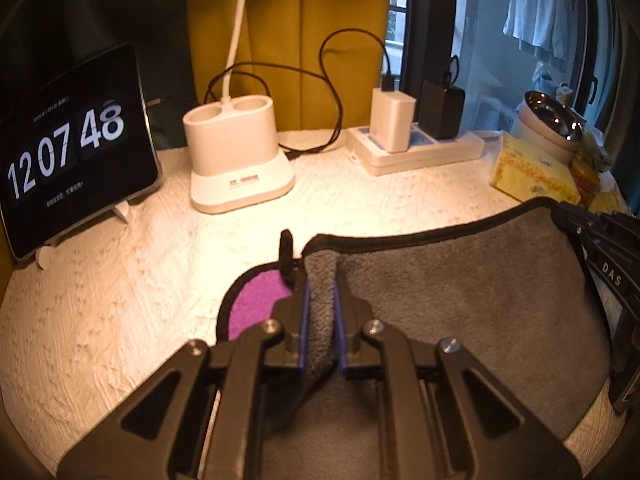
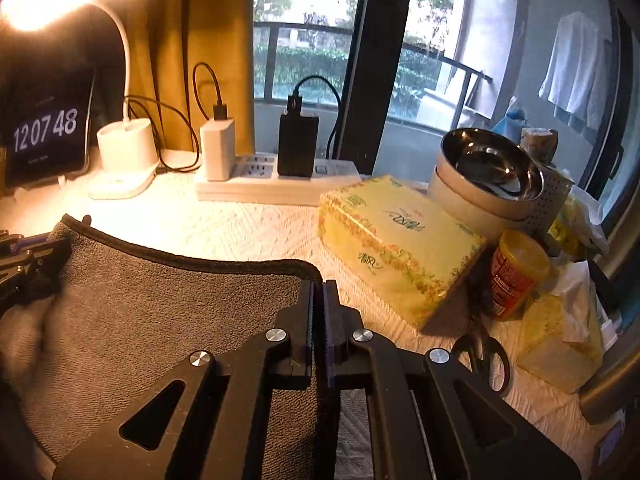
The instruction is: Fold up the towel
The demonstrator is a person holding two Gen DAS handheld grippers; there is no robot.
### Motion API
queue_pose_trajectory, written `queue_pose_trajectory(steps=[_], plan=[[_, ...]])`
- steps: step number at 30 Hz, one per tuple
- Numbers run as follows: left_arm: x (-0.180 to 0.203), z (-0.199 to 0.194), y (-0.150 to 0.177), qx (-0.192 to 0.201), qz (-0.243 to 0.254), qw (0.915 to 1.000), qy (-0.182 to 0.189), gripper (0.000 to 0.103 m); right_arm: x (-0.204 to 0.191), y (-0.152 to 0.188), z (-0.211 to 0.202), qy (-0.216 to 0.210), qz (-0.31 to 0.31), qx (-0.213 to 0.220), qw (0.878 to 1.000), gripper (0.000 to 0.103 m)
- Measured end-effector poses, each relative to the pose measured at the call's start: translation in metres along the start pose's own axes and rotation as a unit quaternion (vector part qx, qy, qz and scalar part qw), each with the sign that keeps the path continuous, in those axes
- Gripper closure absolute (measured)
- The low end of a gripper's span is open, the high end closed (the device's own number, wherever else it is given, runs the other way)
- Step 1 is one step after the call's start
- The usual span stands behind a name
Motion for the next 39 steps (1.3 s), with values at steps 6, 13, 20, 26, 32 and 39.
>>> queue_pose_trajectory(steps=[6, 13, 20, 26, 32, 39], plan=[[-0.006, 0.002, 0.003, -0.009, -0.014, 0.9998, -0.013, 0.079, 0.000, 0.008, 0.012, 0.000, -0.002, -0.034, 0.999, 0.098], [-0.011, 0.000, 0.006, -0.017, -0.033, 0.9992, -0.015, 0.035, -0.001, 0.013, 0.018, -0.010, 0.001, -0.055, 0.998, 0.082], [-0.012, -0.014, 0.004, -0.011, -0.036, 0.9992, -0.013, 0.029, 0.005, 0.010, 0.010, -0.004, 0.016, -0.045, 0.999, 0.073], [-0.016, -0.030, -0.002, 0.005, -0.040, 0.9990, -0.017, 0.028, 0.005, 0.003, -0.007, -0.001, 0.011, -0.030, 0.999, 0.073], [-0.015, -0.049, -0.005, 0.016, -0.038, 0.9990, -0.015, 0.028, 0.001, -0.002, -0.023, -0.003, 0.011, -0.021, 1.000, 0.073], [-0.015, -0.072, -0.007, 0.027, -0.041, 0.9987, -0.013, 0.028, -0.002, -0.006, -0.047, -0.006, 0.013, -0.010, 1.000, 0.073]])
Point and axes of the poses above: each gripper's, at about its wrist camera, not at the fingertips, and z roughly the way its jaws point, x to its right, y to its underside, the point moved 9 cm from there along z, roughly the way its jaws point, and after that the axes turned 11 degrees about x, right-handed, at the moved point
